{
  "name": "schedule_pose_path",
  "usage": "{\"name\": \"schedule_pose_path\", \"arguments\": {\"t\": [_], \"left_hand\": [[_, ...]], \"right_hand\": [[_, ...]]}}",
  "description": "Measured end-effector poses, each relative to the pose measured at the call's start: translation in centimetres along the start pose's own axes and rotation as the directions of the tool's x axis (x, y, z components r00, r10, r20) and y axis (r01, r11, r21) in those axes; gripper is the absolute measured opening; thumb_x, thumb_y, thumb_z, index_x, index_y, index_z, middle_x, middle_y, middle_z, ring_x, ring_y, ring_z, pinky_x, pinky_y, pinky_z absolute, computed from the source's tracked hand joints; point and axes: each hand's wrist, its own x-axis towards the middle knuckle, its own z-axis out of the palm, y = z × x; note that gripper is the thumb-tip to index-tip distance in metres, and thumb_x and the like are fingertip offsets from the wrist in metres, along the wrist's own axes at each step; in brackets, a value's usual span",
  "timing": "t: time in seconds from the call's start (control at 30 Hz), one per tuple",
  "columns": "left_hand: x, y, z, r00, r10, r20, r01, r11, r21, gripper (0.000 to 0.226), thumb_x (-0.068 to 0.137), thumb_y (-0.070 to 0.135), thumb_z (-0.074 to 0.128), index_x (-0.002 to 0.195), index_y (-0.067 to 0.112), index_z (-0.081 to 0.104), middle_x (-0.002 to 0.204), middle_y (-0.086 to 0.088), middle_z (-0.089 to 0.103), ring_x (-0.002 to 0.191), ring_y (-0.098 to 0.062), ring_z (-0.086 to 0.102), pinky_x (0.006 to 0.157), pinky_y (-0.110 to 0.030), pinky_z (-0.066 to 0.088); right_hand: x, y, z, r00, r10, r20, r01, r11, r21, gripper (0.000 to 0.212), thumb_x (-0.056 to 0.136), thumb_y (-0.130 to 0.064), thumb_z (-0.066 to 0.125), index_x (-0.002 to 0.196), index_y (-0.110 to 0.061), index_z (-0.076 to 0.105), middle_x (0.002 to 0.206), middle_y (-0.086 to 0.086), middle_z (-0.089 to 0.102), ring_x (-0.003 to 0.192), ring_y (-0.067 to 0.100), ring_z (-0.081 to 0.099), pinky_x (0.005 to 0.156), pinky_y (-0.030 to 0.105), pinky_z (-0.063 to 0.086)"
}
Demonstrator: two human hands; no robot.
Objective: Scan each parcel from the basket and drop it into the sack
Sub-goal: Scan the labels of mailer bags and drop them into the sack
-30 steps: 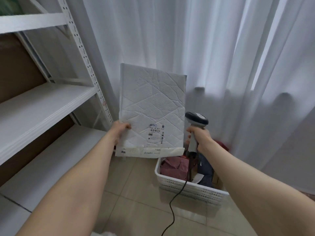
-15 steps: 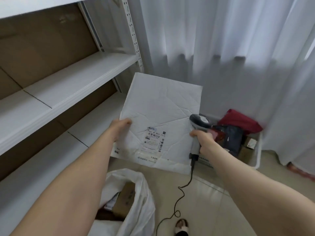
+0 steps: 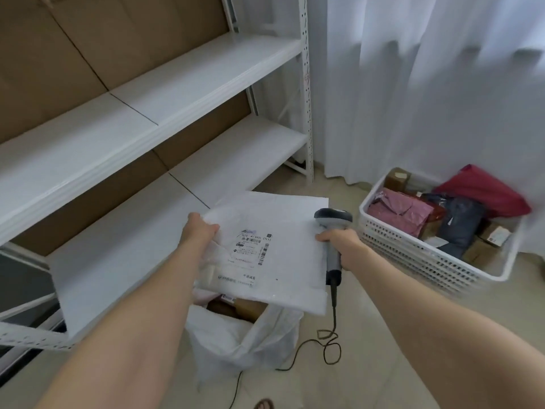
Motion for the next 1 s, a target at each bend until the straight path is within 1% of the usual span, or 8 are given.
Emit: {"name": "schedule_pose_path", "arguments": {"t": [0.07, 0.2, 0.3, 0.47, 0.57, 0.67, 0.8, 1.0], "left_hand": [[1.3, -2.3, -0.2, 0.999, -0.038, 0.025, 0.034, 0.992, 0.124, 0.061, 0.087, 0.024, 0.061, 0.14, 0.011, 0.033, 0.136, -0.012, 0.049, 0.12, -0.033, 0.05, 0.099, -0.037, 0.041], [4.4, -7.8, -0.2, 0.981, -0.129, 0.146, 0.08, 0.95, 0.301, 0.051, 0.084, 0.029, 0.055, 0.13, 0.009, 0.044, 0.125, -0.015, 0.053, 0.104, -0.032, 0.056, 0.082, -0.034, 0.047], [9.0, -13.3, 0.6, 0.947, -0.185, 0.261, 0.065, 0.91, 0.41, 0.062, 0.071, 0.04, 0.054, 0.125, 0.009, 0.055, 0.123, -0.016, 0.058, 0.107, -0.035, 0.058, 0.093, -0.04, 0.048], [14.0, -20.6, 1.6, 0.88, -0.232, 0.415, 0.005, 0.877, 0.48, 0.048, 0.09, 0.042, 0.054, 0.114, 0.001, 0.062, 0.118, -0.015, 0.064, 0.104, -0.028, 0.063, 0.082, -0.029, 0.048], [15.8, -23.7, 2.7, 0.849, -0.259, 0.462, 0.035, 0.898, 0.439, 0.042, 0.094, 0.039, 0.052, 0.112, 0.002, 0.059, 0.113, -0.011, 0.062, 0.095, -0.026, 0.059, 0.077, -0.026, 0.043], [17.5, -26.5, 4.4, 0.85, -0.266, 0.454, 0.072, 0.913, 0.401, 0.051, 0.096, 0.043, 0.045, 0.123, 0.001, 0.056, 0.125, -0.015, 0.058, 0.113, -0.03, 0.055, 0.091, -0.029, 0.044], [18.1, -28.8, 6.9, 0.884, -0.329, 0.333, 0.231, 0.925, 0.301, 0.054, 0.097, 0.043, 0.04, 0.134, 0.005, 0.046, 0.136, -0.021, 0.049, 0.125, -0.037, 0.045, 0.103, -0.038, 0.039], [18.3, -33.2, 12.8, 0.824, -0.379, 0.421, 0.362, 0.924, 0.123, 0.038, 0.092, 0.02, 0.044, 0.127, 0.01, 0.056, 0.132, -0.012, 0.056, 0.118, -0.035, 0.052, 0.106, -0.044, 0.039]], "right_hand": [[0.2, 0.6, 2.5, 1.0, -0.002, -0.012, 0.002, 1.0, -0.022, 0.04, 0.082, -0.007, 0.072, 0.115, -0.003, 0.048, 0.109, 0.016, 0.058, 0.103, 0.037, 0.06, 0.089, 0.049, 0.052], [1.4, 2.9, 8.4, 0.998, 0.055, -0.023, -0.055, 0.998, -0.034, 0.038, 0.084, -0.003, 0.068, 0.112, -0.004, 0.043, 0.089, 0.01, 0.05, 0.102, 0.035, 0.057, 0.094, 0.051, 0.05], [2.8, 5.1, 13.2, 0.992, 0.121, -0.032, -0.123, 0.992, -0.042, 0.039, 0.086, -0.001, 0.065, 0.122, 0.0, 0.049, 0.082, 0.01, 0.05, 0.099, 0.034, 0.059, 0.095, 0.048, 0.051], [6.2, 9.0, 20.8, 0.975, 0.196, -0.102, -0.204, 0.976, -0.08, 0.041, 0.087, 0.002, 0.06, 0.125, 0.002, 0.045, 0.076, 0.01, 0.045, 0.063, 0.023, 0.045, 0.061, 0.035, 0.043], [7.9, 10.5, 23.6, 0.952, 0.226, -0.207, -0.249, 0.964, -0.094, 0.022, 0.085, -0.002, 0.062, 0.104, 0.0, 0.05, 0.073, 0.011, 0.046, 0.063, 0.023, 0.046, 0.061, 0.033, 0.042], [10.0, 12.0, 24.7, 0.924, 0.199, -0.327, -0.239, 0.967, -0.085, 0.025, 0.088, -0.008, 0.059, 0.112, -0.002, 0.054, 0.077, 0.01, 0.047, 0.077, 0.026, 0.052, 0.07, 0.031, 0.043], [12.6, 14.2, 25.3, 0.888, 0.119, -0.444, -0.145, 0.989, -0.025, 0.008, 0.094, -0.015, 0.054, 0.102, -0.012, 0.052, 0.072, 0.001, 0.044, 0.061, 0.015, 0.043, 0.073, 0.028, 0.04], [15.2, 18.0, 27.9, 0.83, 0.215, -0.514, -0.153, 0.975, 0.161, 0.019, 0.086, -0.016, 0.057, 0.105, -0.015, 0.055, 0.09, 0.004, 0.058, 0.096, 0.032, 0.061, 0.094, 0.045, 0.052]]}}
